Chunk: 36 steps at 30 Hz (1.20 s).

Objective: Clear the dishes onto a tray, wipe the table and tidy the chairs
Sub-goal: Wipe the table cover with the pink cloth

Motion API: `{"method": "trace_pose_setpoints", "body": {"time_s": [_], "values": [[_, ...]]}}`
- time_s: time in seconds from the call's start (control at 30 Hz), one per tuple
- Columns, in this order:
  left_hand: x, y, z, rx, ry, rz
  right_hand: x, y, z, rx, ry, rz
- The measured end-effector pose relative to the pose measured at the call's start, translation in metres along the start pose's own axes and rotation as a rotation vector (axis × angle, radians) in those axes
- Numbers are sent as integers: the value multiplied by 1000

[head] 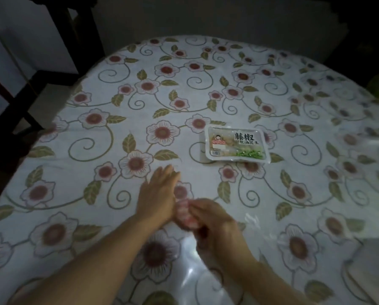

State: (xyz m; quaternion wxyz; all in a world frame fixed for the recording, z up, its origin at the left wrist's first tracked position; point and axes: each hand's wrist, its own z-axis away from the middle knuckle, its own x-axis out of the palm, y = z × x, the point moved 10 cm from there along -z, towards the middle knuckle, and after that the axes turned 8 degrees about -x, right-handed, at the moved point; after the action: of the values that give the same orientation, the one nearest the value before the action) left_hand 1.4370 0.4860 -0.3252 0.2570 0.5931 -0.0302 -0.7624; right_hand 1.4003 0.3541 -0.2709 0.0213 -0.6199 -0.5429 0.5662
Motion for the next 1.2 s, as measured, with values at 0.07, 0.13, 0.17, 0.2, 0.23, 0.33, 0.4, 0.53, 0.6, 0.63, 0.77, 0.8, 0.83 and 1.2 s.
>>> {"method": "trace_pose_setpoints", "body": {"time_s": [0.07, 0.13, 0.17, 0.2, 0.23, 0.33, 0.4, 0.53, 0.6, 0.63, 0.77, 0.8, 0.83, 1.2], "values": [[15, 10, 8, 14, -11, 14, -42, 18, 5, 176, 149, -35], [23, 12, 10, 13, -5, 16, -89, 44, 24, 292, 238, 108], [24, 9, 8, 13, 6, 16, -107, 64, 33, 349, 243, 203], [27, 9, 8, 18, 7, 14, -120, 88, 41, 431, 211, 273], [28, 7, 7, 20, 1, 13, -125, 117, 49, 505, 164, 321], [35, 4, 6, 1, -54, 19, -117, 160, 60, 552, -5, 427], [36, 3, 6, -8, -64, 23, -100, 148, 62, 485, 31, 414], [36, 2, 6, -21, -65, 18, -38, 48, 74, 200, 41, 118], [32, 5, 7, -33, -55, -10, -3, 7, 96, 88, -95, 19], [29, 10, 11, -44, -43, -29, 7, -9, 109, 16, -168, 4], [33, 38, 36, -30, 7, -11, -54, 43, 120, 234, -5, -60], [40, 47, 45, -2, -6, 6, -83, 65, 115, 292, 22, 3], [47, 52, 51, 15, -22, 22, -109, 94, 112, 386, 16, 139], [61, 53, 53, 20, -117, 99, -14, -9, 173, 26, -186, 78]]}}
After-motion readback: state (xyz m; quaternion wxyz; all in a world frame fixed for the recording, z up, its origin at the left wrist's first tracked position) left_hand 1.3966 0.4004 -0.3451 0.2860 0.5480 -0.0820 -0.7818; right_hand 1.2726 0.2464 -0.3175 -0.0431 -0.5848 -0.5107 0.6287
